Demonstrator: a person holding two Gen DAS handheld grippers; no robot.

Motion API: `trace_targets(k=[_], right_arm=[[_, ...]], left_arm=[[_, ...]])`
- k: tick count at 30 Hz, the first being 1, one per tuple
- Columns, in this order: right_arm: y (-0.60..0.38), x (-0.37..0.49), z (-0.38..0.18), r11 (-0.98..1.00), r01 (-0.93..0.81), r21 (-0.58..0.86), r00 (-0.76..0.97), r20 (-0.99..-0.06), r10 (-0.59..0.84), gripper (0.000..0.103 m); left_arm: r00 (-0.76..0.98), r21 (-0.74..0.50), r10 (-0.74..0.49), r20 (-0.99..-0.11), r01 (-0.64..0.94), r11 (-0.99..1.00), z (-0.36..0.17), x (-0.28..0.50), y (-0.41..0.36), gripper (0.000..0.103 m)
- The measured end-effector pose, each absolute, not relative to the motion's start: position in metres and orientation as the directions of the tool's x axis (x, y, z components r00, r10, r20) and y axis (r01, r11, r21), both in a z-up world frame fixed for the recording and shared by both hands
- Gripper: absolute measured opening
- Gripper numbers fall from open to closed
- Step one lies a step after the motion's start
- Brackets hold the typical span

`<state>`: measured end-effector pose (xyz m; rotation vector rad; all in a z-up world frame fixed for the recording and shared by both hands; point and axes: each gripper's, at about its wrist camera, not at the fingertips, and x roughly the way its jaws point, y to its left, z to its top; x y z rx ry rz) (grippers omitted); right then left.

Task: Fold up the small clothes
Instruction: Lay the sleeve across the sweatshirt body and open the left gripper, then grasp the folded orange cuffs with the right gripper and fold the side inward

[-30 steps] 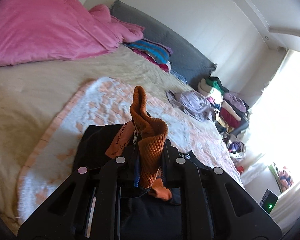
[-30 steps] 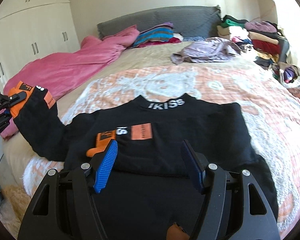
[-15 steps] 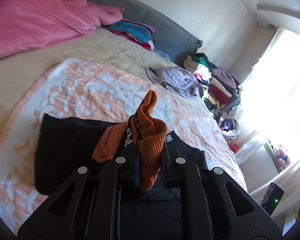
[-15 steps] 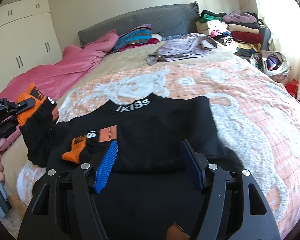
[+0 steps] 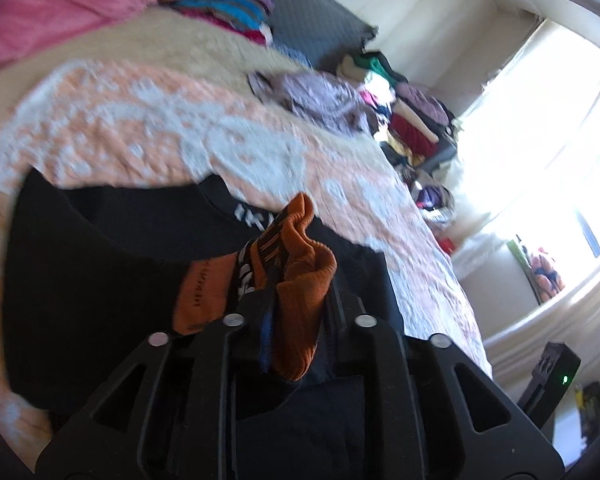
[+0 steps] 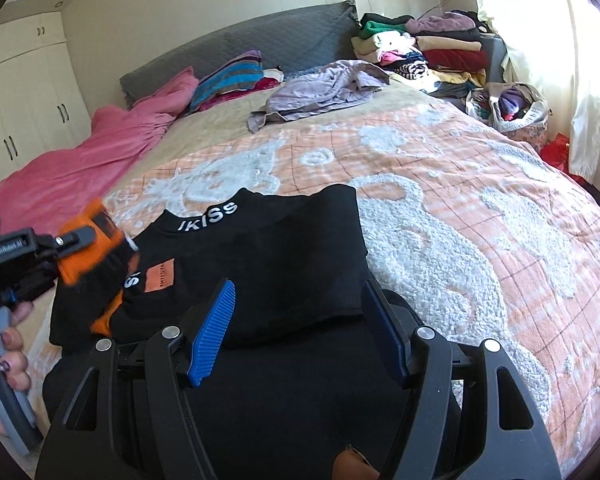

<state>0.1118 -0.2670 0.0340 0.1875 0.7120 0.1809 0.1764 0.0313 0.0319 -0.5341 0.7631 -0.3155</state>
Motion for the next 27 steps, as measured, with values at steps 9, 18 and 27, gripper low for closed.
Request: trace_targets(k=[9, 18, 27], right_arm=[[-0.244, 0.123, 0.027, 0.957, -0.157, 0.244, 0.704, -0.653, 0.281, 0.064], [-0.173, 0.161, 0.002, 0.912, -0.303, 0.276, 0.56, -0.722, 0.405, 0.058], [-0.136, 0.183, -0.014, 0.887, -0.338, 0.315, 0.494, -0.742, 0.452, 0.013]], left_arm=[[0.654, -0.595, -0.504, -0.564, 0.102, 0.797, 0.016, 0.173, 0.039, 0.05], [0.757, -0.429, -0.234, -0.61, -0.067, 0.901, 0.03, 0.161, 0.088, 0.084], [0.791, -0.45, -0.157, -0.591, -0.161, 0.878, 0.027, 0.148, 0.134, 0.089]])
